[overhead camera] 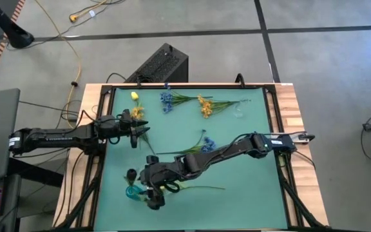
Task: Sort flowers into vase by color
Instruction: Put the black flower into the blue flower vase, then put the top blue flowers into the blue flower vase
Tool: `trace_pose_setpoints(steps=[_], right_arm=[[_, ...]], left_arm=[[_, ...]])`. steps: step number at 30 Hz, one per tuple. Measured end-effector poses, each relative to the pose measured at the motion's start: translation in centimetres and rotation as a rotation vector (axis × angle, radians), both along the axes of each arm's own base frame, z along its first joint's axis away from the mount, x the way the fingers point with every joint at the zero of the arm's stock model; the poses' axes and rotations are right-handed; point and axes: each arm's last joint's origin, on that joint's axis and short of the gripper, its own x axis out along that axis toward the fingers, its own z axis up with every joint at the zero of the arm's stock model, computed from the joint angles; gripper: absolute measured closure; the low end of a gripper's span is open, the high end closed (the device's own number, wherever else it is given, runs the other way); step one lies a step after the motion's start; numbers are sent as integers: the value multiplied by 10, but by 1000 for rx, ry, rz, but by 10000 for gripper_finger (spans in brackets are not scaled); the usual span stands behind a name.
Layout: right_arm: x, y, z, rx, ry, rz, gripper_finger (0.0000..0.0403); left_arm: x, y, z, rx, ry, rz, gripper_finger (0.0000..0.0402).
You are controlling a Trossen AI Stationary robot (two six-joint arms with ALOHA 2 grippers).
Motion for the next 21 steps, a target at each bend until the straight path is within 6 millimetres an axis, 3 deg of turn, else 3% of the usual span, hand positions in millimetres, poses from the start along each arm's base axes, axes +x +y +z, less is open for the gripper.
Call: trace_pose_setpoints(steps=[5, 13, 21], right_arm=[[-3, -16, 3, 107, 99, -31, 132], [-16, -40, 23, 123, 176, -50, 132], [-55, -60, 54, 59, 332, -82, 132]], left_arm=[[0, 0, -1, -4, 5, -3, 258], [0, 0, -1, -5, 7, -3, 258], [0, 0, -2, -8, 18, -4, 258]])
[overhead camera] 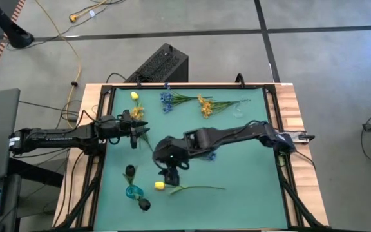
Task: Sort flowers into vase by color
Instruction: Put the top blue flowers into the blue flower vase
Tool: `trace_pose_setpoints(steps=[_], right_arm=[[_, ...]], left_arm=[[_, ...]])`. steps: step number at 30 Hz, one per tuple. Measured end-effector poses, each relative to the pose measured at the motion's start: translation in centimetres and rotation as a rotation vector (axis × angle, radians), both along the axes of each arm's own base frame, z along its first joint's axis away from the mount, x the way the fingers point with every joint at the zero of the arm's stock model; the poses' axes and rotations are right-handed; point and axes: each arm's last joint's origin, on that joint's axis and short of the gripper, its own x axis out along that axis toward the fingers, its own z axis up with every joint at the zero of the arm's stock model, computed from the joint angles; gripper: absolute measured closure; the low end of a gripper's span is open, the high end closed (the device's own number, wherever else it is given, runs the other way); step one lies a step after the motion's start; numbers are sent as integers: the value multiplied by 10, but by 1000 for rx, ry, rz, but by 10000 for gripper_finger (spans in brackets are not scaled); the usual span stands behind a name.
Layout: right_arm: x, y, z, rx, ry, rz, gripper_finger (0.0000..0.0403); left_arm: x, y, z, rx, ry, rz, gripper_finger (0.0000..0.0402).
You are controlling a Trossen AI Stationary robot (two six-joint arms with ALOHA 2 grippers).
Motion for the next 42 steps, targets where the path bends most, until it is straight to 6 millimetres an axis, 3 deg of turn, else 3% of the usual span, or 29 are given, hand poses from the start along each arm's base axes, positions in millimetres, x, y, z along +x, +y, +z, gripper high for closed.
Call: trace_pose_setpoints(steps=[10, 17, 25, 32, 37, 42], right_arm=[[-59, -30, 39, -250, 167, -34, 132], [-83, -39, 46, -334, 290, -37, 132], [-93, -42, 22, -396, 378, 99, 132], [-131, -85, 3, -288, 164, 89, 132], [-171, -120, -34, -273, -21, -30, 132], [-196, -142, -80, -283, -154, -133, 132]], left_arm=[[0, 0, 0, 1, -1, 2, 258], [0, 0, 0, 3, -4, 3, 258], [0, 1, 1, 20, -7, 25, 258], [0, 1, 2, 39, -4, 43, 258], [0, 2, 1, 41, -2, 69, 258], [0, 3, 2, 53, -7, 89, 258]])
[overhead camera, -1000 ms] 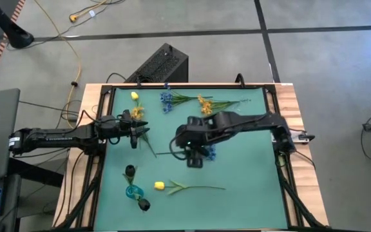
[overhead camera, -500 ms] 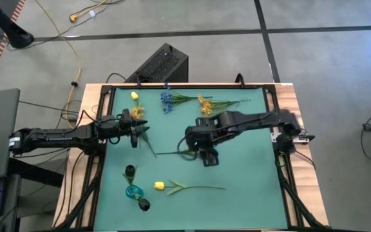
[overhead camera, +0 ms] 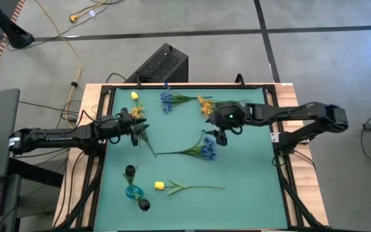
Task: Sort flowers into vase by color
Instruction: Put the top blue flowers into the blue flower vase
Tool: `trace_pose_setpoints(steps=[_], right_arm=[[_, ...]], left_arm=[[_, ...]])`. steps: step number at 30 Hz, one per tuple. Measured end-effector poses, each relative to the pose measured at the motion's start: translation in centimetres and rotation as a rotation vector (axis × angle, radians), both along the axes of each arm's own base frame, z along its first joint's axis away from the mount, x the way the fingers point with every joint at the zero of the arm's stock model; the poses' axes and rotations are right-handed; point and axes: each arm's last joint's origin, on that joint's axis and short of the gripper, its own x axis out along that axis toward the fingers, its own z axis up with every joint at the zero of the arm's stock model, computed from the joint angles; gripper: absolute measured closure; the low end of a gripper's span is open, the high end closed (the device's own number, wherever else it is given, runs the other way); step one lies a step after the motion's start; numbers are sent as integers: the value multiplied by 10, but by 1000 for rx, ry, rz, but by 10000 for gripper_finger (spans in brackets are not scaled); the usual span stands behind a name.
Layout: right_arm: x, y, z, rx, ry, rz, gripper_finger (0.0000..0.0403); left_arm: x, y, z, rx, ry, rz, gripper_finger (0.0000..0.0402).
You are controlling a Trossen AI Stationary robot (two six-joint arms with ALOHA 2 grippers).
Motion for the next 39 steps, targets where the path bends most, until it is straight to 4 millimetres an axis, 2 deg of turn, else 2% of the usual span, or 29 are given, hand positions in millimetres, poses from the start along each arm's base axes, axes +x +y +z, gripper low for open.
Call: trace_pose_setpoints(steps=[4, 10, 17, 21, 25, 29, 33, 39], right_arm=[[-7, -9, -26, -4, -34, -38, 132], [3, -12, -41, -2, -55, -46, 132], [27, -7, -50, -18, -166, -15, 132], [46, -16, -38, -41, -212, -51, 132], [67, -38, -23, -74, -192, -89, 132], [87, -71, -22, -125, -87, -113, 132], [100, -114, -34, -138, 66, -155, 132], [105, -173, -51, -129, 280, -187, 132]], left_arm=[[1, 1, 4, 50, -21, 14, 258], [2, 1, 12, 119, -81, 13, 258], [2, 1, 13, 126, -89, 12, 258], [2, 1, 12, 112, -86, -2, 258], [2, 0, 10, 80, -78, -20, 258], [2, 0, 10, 64, -81, -17, 258], [2, 0, 9, 51, -85, -35, 258], [2, -2, 7, 17, -65, -74, 258]])
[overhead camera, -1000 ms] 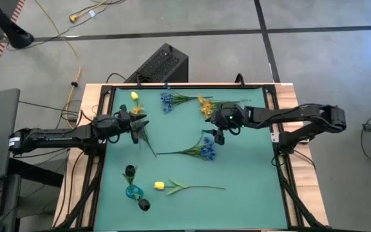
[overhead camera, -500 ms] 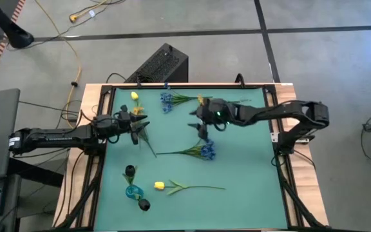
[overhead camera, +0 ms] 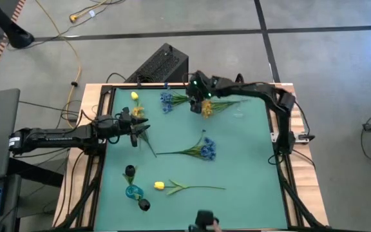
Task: Sort flowers into vase by color
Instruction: Put the top blue flowers into the blue flower vase
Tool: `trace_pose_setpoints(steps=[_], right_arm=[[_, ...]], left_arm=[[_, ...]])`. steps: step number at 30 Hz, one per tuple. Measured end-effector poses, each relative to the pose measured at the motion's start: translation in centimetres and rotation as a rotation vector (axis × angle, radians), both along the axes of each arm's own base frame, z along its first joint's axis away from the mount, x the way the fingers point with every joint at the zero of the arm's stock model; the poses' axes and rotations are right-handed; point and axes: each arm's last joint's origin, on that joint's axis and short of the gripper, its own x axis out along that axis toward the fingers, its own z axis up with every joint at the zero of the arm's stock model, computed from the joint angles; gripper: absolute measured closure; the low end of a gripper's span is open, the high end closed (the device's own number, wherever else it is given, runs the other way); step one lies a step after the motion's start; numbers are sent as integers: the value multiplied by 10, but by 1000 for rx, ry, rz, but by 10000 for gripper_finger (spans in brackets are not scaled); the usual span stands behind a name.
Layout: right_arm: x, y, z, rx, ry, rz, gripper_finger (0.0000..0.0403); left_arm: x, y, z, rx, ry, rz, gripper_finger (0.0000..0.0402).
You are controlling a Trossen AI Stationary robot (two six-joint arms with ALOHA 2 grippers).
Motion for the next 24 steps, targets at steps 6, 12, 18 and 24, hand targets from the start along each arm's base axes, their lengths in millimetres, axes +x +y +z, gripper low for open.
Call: trace_pose_setpoints(steps=[6, 12, 18, 24], right_arm=[[2, -42, -24, 57, 124, 68, 132], [6, -65, -43, 73, 235, 99, 132], [6, -81, -58, 107, 301, 111, 132], [10, -85, -71, 144, 361, 120, 135]], left_arm=[[0, 0, -2, -3, 17, 1, 258], [0, 0, -2, 2, 22, 1, 258], [-1, 1, -2, 16, 28, 27, 258], [-1, 1, -2, 44, 35, 39, 258]])
